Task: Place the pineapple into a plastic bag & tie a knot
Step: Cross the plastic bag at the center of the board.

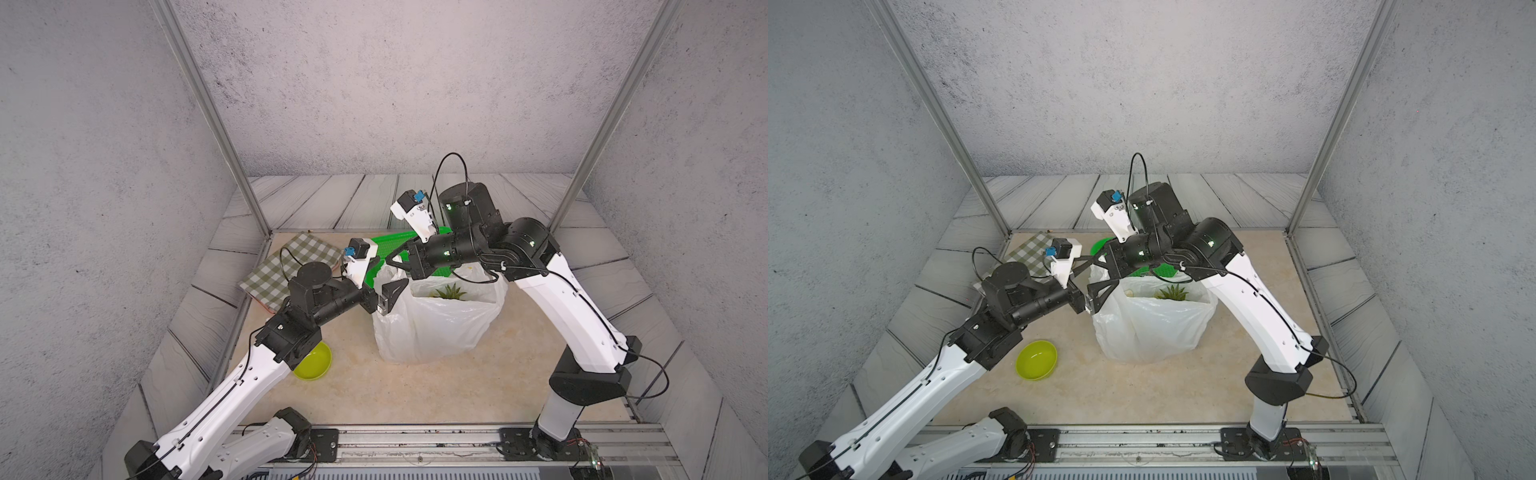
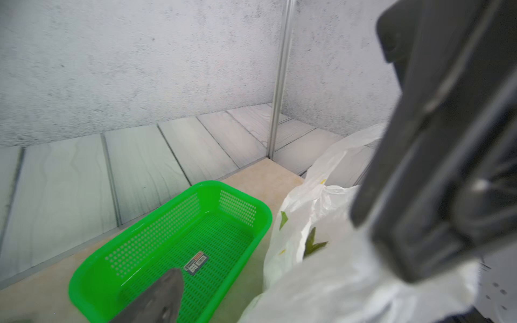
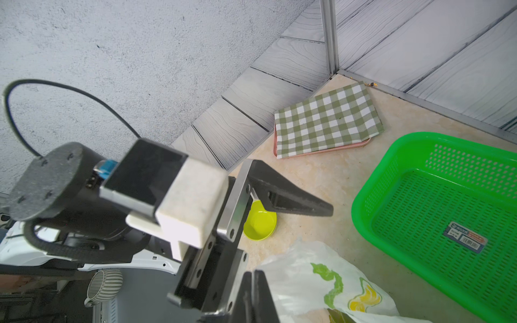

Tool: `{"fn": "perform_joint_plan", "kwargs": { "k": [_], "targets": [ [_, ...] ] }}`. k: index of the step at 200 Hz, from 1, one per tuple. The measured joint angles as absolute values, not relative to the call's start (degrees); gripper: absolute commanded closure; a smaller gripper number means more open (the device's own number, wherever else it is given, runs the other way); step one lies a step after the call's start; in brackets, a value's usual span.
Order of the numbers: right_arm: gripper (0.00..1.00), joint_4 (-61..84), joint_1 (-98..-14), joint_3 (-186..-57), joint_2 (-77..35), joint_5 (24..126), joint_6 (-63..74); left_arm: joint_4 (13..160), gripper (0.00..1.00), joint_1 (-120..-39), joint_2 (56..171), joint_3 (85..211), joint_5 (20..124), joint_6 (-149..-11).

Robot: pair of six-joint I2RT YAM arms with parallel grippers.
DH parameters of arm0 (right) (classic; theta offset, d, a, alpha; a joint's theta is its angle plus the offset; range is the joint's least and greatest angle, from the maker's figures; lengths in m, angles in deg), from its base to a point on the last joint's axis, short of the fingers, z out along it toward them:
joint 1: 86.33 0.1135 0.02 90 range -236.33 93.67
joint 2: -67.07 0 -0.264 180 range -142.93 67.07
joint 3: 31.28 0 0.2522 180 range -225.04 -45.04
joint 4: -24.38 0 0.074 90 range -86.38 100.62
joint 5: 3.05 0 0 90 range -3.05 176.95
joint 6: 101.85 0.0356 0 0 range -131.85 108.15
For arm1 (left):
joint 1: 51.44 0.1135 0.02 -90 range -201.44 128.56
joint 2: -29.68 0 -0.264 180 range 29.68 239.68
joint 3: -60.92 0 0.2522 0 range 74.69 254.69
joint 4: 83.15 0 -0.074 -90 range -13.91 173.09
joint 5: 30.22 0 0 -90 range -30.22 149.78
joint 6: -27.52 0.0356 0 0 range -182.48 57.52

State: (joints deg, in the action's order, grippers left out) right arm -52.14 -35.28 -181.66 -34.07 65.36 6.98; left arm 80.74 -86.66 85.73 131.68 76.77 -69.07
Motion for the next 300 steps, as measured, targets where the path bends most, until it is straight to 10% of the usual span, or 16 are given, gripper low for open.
{"fn": "perform_joint_plan", "kwargs": {
  "k": [22,79,272,300],
  "targets": [
    [1.00,-51.75,-35.28,-180.57,-34.07,64.69,6.96,82.01,0.02,-86.70,85.67,130.80,74.23,-67.63],
    [1.00,-51.66,-35.28,-179.56,-34.07,64.88,6.55,82.27,0.52,-86.83,89.25,131.92,84.16,-67.56],
    [1.00,-48.62,-35.76,-175.43,-33.31,89.04,15.84,93.20,0.95,-89.48,93.14,127.68,90.98,-82.05],
    [0.69,-48.95,-35.83,-175.43,-32.96,90.61,14.66,92.19,1.00,-89.50,93.12,127.70,89.08,-81.79]
  ]
}}
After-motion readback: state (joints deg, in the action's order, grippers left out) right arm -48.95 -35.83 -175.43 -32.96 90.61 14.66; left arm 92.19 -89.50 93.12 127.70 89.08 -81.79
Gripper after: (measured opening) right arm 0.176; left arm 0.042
